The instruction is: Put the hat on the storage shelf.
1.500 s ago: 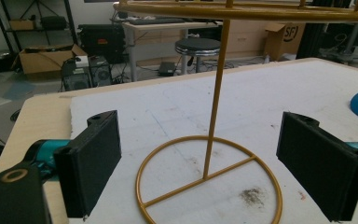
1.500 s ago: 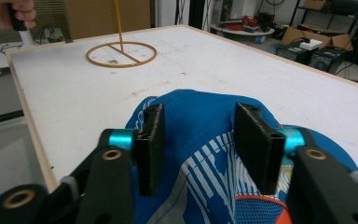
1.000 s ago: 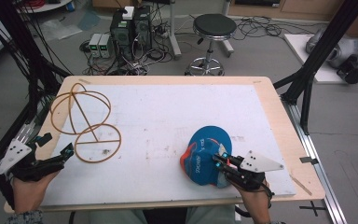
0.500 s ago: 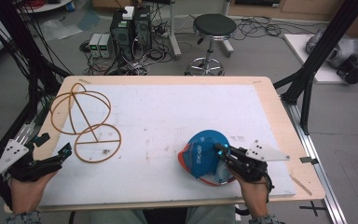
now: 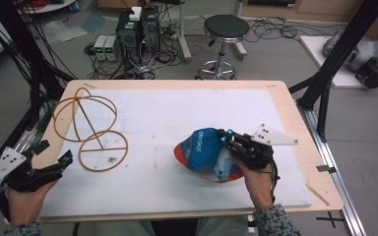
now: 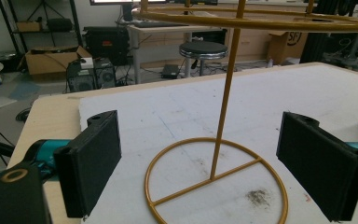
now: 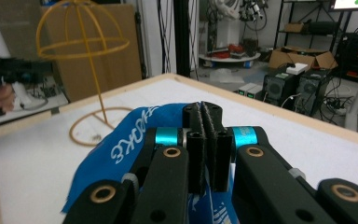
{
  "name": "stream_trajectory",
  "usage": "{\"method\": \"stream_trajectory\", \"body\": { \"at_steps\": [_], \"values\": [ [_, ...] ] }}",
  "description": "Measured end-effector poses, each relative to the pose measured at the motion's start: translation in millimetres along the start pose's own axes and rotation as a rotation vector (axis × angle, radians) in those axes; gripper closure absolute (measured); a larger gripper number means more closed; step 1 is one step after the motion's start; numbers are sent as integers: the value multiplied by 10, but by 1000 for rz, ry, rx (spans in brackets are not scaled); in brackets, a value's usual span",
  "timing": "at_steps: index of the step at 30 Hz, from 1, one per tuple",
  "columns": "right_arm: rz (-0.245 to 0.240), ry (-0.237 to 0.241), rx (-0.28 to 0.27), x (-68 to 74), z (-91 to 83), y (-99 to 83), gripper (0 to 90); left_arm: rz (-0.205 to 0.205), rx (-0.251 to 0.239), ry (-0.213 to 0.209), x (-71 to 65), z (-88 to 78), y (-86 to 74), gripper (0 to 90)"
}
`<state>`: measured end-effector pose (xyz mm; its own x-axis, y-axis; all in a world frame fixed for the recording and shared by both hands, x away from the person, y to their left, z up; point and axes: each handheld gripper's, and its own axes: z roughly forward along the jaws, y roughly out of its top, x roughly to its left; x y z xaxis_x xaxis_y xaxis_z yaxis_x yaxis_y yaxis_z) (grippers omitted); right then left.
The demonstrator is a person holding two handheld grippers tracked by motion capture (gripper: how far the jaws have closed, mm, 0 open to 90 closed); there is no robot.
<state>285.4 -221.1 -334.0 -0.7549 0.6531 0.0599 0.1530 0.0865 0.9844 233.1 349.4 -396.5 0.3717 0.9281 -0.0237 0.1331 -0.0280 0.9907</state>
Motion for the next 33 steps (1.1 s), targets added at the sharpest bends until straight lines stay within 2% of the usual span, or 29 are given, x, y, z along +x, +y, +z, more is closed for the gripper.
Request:
{"method": "stream_trajectory", "body": {
  "at_steps": [6,11,18,23,33],
  "values": [
    [-11,-14,-32,-35,121,239,884,0,-2,4,11,-10,3,139],
    [-8,-6,-62,-40,253,430,884,-1,-4,7,23,-24,9,139],
    [18,9,-114,-30,466,680,884,-7,-12,13,44,-45,14,139],
    [48,14,-131,-20,634,834,885,-8,-15,16,61,-66,24,139],
    [54,15,-160,49,921,1163,885,-5,-20,19,73,-85,38,139]
  ]
}}
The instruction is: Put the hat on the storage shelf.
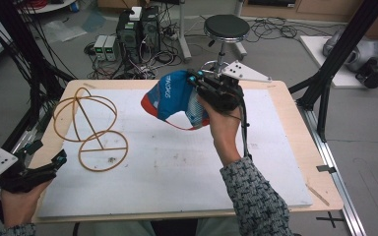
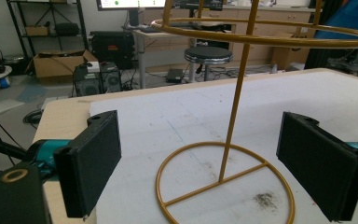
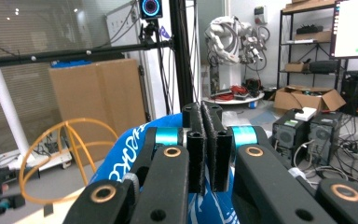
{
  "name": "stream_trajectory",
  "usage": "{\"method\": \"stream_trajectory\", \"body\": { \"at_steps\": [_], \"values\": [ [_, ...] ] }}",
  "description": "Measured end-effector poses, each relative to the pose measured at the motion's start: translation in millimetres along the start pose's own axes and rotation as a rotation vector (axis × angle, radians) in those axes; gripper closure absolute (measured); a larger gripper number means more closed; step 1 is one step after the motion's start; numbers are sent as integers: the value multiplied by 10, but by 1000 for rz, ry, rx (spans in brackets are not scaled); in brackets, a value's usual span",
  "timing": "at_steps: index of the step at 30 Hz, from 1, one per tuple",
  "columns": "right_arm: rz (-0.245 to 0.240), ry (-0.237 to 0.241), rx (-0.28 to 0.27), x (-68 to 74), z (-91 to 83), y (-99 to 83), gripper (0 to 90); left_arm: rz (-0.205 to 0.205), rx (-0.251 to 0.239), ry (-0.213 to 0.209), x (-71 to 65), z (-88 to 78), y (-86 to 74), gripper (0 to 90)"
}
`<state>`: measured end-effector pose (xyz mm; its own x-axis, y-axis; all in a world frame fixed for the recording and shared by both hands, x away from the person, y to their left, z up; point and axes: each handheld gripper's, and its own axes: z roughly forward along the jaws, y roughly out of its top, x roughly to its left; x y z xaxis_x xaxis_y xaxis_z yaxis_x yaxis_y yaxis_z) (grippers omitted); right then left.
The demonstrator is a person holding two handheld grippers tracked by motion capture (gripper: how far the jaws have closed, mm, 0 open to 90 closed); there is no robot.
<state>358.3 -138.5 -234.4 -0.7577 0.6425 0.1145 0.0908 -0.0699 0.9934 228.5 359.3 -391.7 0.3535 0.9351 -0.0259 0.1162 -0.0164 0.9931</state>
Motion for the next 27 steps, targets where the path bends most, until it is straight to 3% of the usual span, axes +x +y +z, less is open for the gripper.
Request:
{"method": "stream_trajectory", "body": {
  "at_steps": [9,27],
  "values": [
    [3,28,-16,110,343,216,885,-3,-4,2,18,-18,9,139],
    [28,57,-17,380,889,428,884,-12,-15,9,54,-56,25,139]
  ]
}}
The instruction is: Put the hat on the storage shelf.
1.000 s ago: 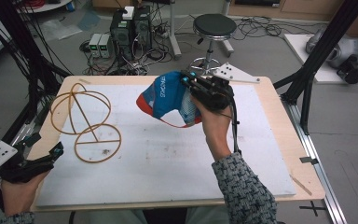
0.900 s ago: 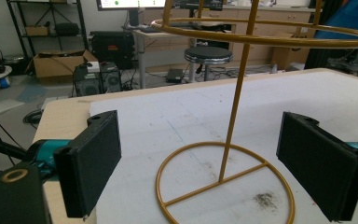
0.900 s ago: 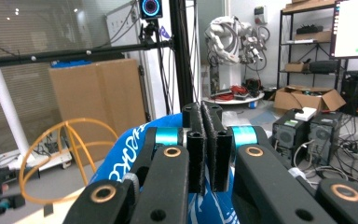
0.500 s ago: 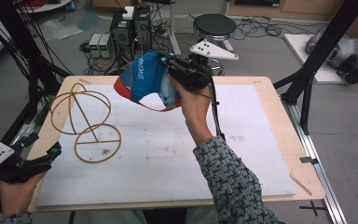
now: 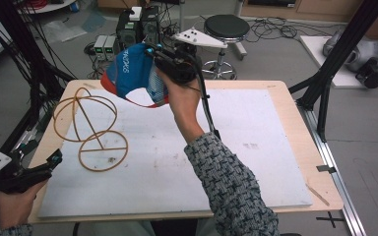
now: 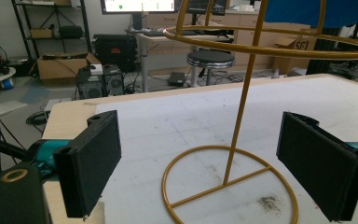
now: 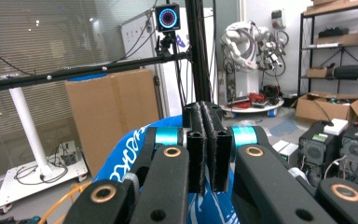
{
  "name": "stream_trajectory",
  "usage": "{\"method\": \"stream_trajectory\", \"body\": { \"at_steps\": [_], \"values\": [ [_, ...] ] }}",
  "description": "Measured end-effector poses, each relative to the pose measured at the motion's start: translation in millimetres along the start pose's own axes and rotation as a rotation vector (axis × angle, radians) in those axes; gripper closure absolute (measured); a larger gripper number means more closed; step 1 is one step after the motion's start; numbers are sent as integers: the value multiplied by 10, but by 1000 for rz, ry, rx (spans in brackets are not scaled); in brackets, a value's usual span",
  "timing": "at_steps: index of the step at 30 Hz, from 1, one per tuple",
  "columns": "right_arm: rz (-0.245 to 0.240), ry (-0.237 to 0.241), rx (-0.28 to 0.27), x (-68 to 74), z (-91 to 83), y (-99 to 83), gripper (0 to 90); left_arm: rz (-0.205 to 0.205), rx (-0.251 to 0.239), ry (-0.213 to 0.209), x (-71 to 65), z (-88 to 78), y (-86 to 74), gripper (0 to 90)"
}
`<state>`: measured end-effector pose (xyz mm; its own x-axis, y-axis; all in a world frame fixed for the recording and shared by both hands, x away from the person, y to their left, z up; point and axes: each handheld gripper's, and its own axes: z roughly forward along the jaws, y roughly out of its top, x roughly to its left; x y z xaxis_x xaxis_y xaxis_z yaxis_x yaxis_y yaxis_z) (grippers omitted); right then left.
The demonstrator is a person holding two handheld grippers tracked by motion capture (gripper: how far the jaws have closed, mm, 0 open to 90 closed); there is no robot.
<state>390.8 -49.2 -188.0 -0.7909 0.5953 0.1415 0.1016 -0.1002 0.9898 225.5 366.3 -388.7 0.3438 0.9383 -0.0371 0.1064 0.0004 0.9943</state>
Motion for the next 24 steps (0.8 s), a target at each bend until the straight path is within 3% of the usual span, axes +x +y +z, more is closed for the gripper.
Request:
{"method": "stream_trajectory", "body": {
  "at_steps": [24],
  "values": [
    [21,27,28,305,666,-85,884,-13,-8,4,43,-34,-3,139]
  ]
}}
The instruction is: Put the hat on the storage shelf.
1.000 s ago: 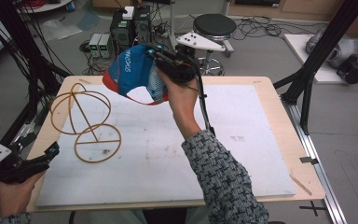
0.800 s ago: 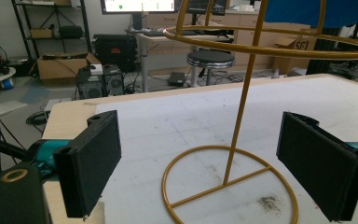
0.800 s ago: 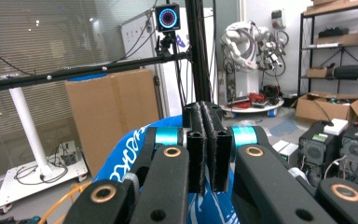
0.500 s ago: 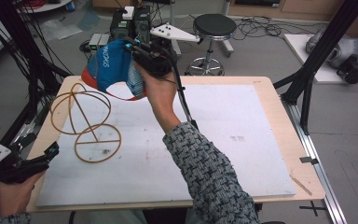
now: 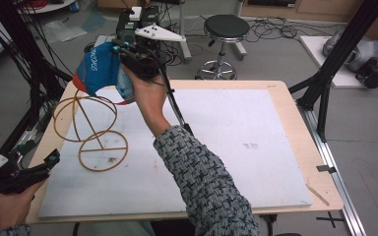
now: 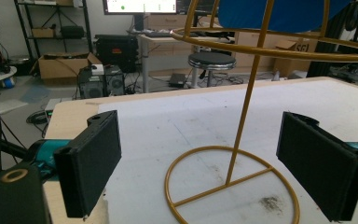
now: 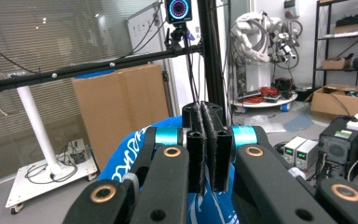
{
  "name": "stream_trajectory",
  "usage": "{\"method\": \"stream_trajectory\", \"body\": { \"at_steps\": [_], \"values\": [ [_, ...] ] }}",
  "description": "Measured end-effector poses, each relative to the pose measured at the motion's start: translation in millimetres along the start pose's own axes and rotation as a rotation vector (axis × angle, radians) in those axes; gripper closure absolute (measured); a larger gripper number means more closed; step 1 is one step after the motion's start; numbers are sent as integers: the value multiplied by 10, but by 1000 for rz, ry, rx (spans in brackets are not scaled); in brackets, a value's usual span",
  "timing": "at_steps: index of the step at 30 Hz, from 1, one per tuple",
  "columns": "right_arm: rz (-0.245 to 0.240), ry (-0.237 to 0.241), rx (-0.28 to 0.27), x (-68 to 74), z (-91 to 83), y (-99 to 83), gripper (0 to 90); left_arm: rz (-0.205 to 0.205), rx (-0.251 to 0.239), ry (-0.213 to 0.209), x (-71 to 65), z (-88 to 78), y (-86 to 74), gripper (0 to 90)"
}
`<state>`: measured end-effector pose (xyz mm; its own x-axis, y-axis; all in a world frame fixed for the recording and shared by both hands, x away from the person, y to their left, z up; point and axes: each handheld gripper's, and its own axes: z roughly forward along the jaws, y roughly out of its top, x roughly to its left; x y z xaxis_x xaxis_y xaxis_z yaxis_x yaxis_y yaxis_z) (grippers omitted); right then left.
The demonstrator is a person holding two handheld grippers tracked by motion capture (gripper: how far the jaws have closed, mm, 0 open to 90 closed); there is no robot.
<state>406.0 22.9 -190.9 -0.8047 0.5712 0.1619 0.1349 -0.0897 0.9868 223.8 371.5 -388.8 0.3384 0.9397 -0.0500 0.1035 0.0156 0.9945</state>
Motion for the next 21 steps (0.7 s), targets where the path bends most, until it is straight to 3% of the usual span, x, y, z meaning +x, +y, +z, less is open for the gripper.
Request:
{"method": "stream_trajectory", "body": {
  "at_steps": [11,21],
  "values": [
    [20,48,17,115,119,-54,884,-7,-7,7,30,-26,4,139],
    [-15,134,63,330,93,-82,884,-7,-9,10,38,-32,2,139]
  ]
}}
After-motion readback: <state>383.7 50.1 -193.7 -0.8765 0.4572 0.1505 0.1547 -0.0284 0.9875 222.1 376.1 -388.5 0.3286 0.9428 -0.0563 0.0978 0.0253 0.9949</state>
